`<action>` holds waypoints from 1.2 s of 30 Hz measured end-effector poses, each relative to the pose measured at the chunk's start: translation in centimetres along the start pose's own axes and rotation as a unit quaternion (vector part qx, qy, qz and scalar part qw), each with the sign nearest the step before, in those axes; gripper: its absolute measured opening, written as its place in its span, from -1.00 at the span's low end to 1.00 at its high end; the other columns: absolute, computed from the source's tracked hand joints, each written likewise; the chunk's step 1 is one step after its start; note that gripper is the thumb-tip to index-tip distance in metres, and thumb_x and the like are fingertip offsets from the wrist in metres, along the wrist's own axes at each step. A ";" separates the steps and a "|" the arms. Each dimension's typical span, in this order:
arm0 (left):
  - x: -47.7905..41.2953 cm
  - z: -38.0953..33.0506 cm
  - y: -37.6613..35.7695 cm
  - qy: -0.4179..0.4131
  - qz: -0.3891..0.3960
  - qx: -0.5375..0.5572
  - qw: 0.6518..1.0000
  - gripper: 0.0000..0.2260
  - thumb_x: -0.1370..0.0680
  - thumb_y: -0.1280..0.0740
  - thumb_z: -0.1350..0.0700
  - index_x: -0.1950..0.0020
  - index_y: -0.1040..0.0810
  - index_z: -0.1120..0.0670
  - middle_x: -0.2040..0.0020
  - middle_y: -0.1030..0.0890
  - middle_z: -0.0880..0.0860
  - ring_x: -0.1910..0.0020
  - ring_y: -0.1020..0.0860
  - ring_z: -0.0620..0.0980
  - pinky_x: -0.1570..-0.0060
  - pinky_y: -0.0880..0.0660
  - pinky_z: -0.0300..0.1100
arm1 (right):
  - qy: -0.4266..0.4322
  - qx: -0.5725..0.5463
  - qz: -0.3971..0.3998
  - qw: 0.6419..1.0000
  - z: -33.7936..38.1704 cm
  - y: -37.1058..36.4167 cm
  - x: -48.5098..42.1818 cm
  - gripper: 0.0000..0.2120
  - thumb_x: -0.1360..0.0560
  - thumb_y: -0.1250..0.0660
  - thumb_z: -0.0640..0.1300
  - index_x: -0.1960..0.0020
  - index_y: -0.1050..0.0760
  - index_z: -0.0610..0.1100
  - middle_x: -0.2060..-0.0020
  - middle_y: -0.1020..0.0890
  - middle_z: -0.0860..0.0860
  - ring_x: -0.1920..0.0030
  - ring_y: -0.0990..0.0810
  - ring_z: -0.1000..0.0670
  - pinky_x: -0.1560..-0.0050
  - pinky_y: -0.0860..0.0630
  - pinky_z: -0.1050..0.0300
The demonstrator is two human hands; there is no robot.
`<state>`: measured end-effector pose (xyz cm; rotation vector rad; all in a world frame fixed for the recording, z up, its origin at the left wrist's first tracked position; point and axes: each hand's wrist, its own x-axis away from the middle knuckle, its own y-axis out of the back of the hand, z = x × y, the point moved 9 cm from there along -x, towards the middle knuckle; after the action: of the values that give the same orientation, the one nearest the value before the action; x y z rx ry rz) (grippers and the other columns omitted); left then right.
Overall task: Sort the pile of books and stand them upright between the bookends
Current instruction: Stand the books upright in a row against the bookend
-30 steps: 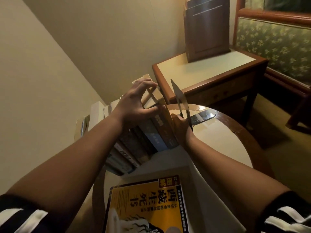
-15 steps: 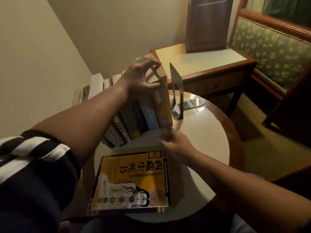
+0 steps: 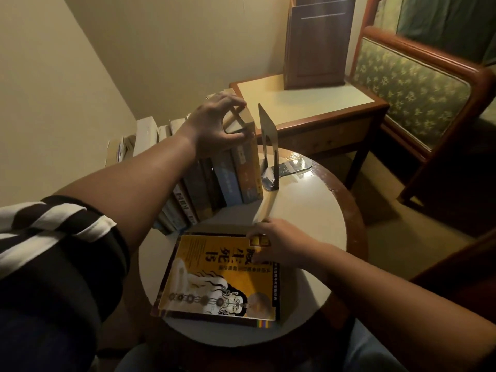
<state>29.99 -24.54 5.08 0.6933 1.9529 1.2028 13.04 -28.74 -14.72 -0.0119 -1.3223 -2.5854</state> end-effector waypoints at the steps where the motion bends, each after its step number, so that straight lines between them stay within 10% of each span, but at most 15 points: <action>1: 0.0 0.0 0.1 -0.001 -0.002 0.000 1.000 -0.36 -0.43 -0.42 -0.24 -0.43 -0.39 -0.02 -0.48 -0.36 0.05 -0.44 -0.35 0.09 -0.33 -0.38 0.02 | -0.019 -0.004 -0.008 1.000 -1.1 0.7 0.6 -0.52 -0.40 -0.52 0.09 -0.28 -0.51 0.12 -0.08 -0.50 0.11 -0.03 -0.49 0.05 0.03 -0.51 0.19; 15: -0.4 -0.2 0.0 -0.008 -0.011 0.004 1.000 -0.40 -0.42 -0.49 -0.16 -0.41 -0.41 -0.05 -0.45 -0.39 0.08 -0.40 -0.39 0.14 -0.32 -0.41 0.12 | -0.253 -0.059 -0.018 0.965 -10.9 6.7 10.4 -0.51 -0.33 -0.60 -0.03 -0.16 -0.47 0.15 -0.13 -0.50 0.11 -0.14 -0.50 0.01 0.04 -0.56 0.15; 21: -0.9 -0.4 -0.3 -0.011 -0.020 0.003 1.000 -0.40 -0.43 -0.50 -0.11 -0.42 -0.42 -0.02 -0.47 -0.38 0.07 -0.43 -0.35 0.12 -0.31 -0.38 0.07 | -0.204 -0.067 0.023 0.977 -6.9 7.2 6.3 -0.28 -0.38 -0.56 0.01 -0.46 -0.33 0.08 -0.37 -0.43 -0.01 -0.33 -0.45 -0.07 -0.13 -0.49 0.09; 36: -1.0 0.2 -0.6 -0.013 -0.012 0.008 1.000 -0.32 -0.38 -0.40 -0.27 -0.43 -0.41 -0.02 -0.48 -0.37 0.07 -0.45 -0.33 0.13 -0.30 -0.39 0.08 | -0.123 -0.004 0.089 0.988 -4.4 3.3 -5.1 -0.25 -0.30 -0.60 -0.01 -0.42 -0.39 0.12 -0.25 -0.51 0.01 -0.15 -0.57 -0.08 0.01 -0.60 0.10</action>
<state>30.69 -25.46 4.76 0.6890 1.9453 1.1602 19.13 -33.11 -15.25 -0.4426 -1.3206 -2.4976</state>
